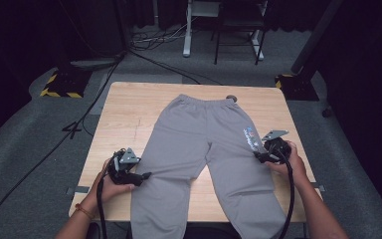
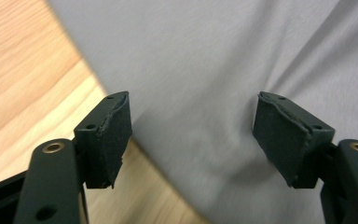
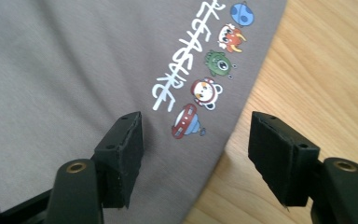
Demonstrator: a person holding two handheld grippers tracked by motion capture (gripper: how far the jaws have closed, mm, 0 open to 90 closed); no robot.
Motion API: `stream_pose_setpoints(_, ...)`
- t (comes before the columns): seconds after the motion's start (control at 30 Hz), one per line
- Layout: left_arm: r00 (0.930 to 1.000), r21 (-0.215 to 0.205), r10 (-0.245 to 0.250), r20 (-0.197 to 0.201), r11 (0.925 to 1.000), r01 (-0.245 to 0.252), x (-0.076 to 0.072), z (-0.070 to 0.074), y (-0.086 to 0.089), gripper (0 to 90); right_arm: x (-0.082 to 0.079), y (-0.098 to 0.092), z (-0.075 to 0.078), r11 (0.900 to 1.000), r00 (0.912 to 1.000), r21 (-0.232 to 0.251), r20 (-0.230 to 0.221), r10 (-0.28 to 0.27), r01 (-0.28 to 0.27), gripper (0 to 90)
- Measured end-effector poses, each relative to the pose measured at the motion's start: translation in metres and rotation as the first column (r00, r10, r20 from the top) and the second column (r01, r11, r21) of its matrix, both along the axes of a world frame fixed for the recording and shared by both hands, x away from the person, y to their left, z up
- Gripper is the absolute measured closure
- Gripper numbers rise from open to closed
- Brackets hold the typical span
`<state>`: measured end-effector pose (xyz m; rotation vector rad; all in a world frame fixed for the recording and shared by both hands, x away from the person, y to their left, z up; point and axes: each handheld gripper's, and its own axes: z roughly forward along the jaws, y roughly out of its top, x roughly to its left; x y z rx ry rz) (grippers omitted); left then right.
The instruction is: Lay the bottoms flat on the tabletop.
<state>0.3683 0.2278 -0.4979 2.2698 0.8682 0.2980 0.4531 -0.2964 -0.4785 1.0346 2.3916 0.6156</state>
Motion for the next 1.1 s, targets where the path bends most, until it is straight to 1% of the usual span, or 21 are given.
stream_pose_setpoints(0.1, 0.9998, -0.024, 0.018, -0.006, 0.9995, -0.018, -0.005, 0.002, -0.004, 22.7, -0.003, 0.004, 0.002, 0.997, 0.9989, -0.071, 0.026, -0.039, 0.041, 35.9)
stream_pose_setpoints(0.13, 0.9998, -0.032, 0.018, -0.002, 0.9993, -0.018, -0.006, 0.003, -0.007, 22.9, -0.008, 0.007, 0.004, 0.998, 0.9990, -0.049, 0.033, -0.030, 0.032, 35.8)
stream_pose_setpoints(0.2, 0.9998, -0.032, 0.002, 0.022, 0.9995, -0.001, -0.008, 0.007, -0.020, 22.6, -0.020, 0.014, 0.011, 0.998, 0.9988, 0.049, 0.030, 0.038, -0.039, 37.6)
stream_pose_setpoints(0.27, 0.9987, -0.037, -0.032, 0.039, 0.9988, 0.034, -0.010, 0.011, -0.035, 22.5, -0.039, 0.029, 0.018, 0.984, 0.9914, 0.120, 0.025, 0.129, -0.131, 38.0)
stream_pose_setpoints(0.3, 0.9974, -0.025, -0.049, 0.053, 0.9984, 0.050, -0.011, 0.012, -0.043, 22.6, -0.051, 0.040, 0.021, 0.970, 0.9819, 0.153, 0.021, 0.188, -0.189, 38.7)
stream_pose_setpoints(0.33, 0.9964, -0.028, -0.063, 0.056, 0.9975, 0.065, -0.012, 0.013, -0.051, 23.0, -0.065, 0.052, 0.023, 0.954, 0.9680, 0.167, 0.020, 0.250, -0.250, 39.2)
stream_pose_setpoints(0.4, 0.9938, -0.026, -0.095, 0.057, 0.9950, 0.097, -0.011, 0.012, -0.065, 22.7, -0.090, 0.076, 0.023, 0.919, 0.9367, 0.192, 0.006, 0.350, -0.345, 40.4)
stream_pose_setpoints(0.47, 0.9924, -0.023, -0.113, 0.049, 0.9931, 0.115, -0.008, 0.010, -0.076, 22.8, -0.111, 0.097, 0.018, 0.880, 0.8988, 0.214, -0.024, 0.438, -0.423, 40.3)
stream_pose_setpoints(0.53, 0.9911, 0.004, -0.128, 0.035, 0.9918, 0.128, -0.005, 0.006, -0.084, 22.4, -0.126, 0.114, 0.011, 0.862, 0.8718, 0.183, -0.049, 0.487, -0.472, 40.9)
stream_pose_setpoints(0.57, 0.9915, 0.012, -0.128, 0.025, 0.9918, 0.128, -0.004, 0.004, -0.087, 22.3, -0.130, 0.120, 0.007, 0.850, 0.8570, 0.189, -0.070, 0.510, -0.491, 42.1)
stream_pose_setpoints(0.6, 0.9900, 0.028, -0.141, 0.011, 0.9897, 0.140, -0.004, 0.001, -0.089, 22.6, -0.133, 0.124, 0.003, 0.846, 0.8476, 0.165, -0.086, 0.524, -0.506, 45.0)
stream_pose_setpoints(0.63, 0.9894, 0.011, -0.145, 0.013, 0.9894, 0.145, -0.005, 0.000, -0.089, 21.3, -0.134, 0.128, -0.001, 0.852, 0.8497, 0.128, -0.089, 0.520, -0.508, 50.8)
stream_pose_setpoints(0.7, 0.9885, 0.007, -0.150, 0.015, 0.9886, 0.150, -0.008, -0.001, -0.087, 21.5, -0.131, 0.125, -0.004, 0.854, 0.8524, 0.173, -0.106, 0.512, -0.491, 65.8)
stream_pose_setpoints(0.73, 0.9864, 0.008, -0.164, 0.015, 0.9865, 0.164, -0.009, -0.001, -0.085, 21.4, -0.130, 0.124, -0.004, 0.863, 0.8625, 0.165, -0.097, 0.497, -0.478, 72.0)
stream_pose_setpoints(0.77, 0.9845, 0.003, -0.175, 0.014, 0.9846, 0.175, -0.011, -0.001, -0.083, 21.4, -0.130, 0.122, -0.003, 0.864, 0.8637, 0.162, -0.096, 0.495, -0.477, 76.0)
stream_pose_setpoints(0.8, 0.9828, 0.003, -0.184, 0.014, 0.9829, 0.184, -0.014, -0.001, -0.080, 21.4, -0.131, 0.120, -0.003, 0.861, 0.8596, 0.161, -0.100, 0.501, -0.483, 80.1)
stream_pose_setpoints(0.87, 0.9821, 0.004, -0.188, 0.013, 0.9822, 0.188, -0.020, -0.001, -0.075, 21.4, -0.134, 0.116, -0.003, 0.863, 0.8618, 0.170, -0.106, 0.496, -0.476, 86.0)
stream_pose_setpoints(0.9, 0.9822, 0.005, -0.187, 0.011, 0.9823, 0.187, -0.022, -0.001, -0.073, 21.4, -0.136, 0.115, -0.003, 0.860, 0.8572, 0.183, -0.119, 0.501, -0.477, 87.2)
stream_pose_setpoints(0.93, 0.9822, 0.007, -0.188, 0.010, 0.9822, 0.188, -0.026, -0.001, -0.070, 21.3, -0.139, 0.113, -0.002, 0.853, 0.8485, 0.188, -0.128, 0.514, -0.488, 87.4)
stream_pose_setpoints(1.07, 0.9803, 0.016, -0.198, -0.002, 0.9801, 0.198, -0.040, 0.000, -0.060, 21.4, -0.155, 0.110, 0.000, 0.815, 0.7967, 0.208, -0.183, 0.576, -0.541, 87.6)
stream_pose_setpoints(1.1, 0.9813, 0.019, -0.192, 0.000, 0.9811, 0.192, -0.043, 0.000, -0.058, 21.4, -0.158, 0.108, 0.000, 0.815, 0.7929, 0.208, -0.197, 0.576, -0.541, 87.5)
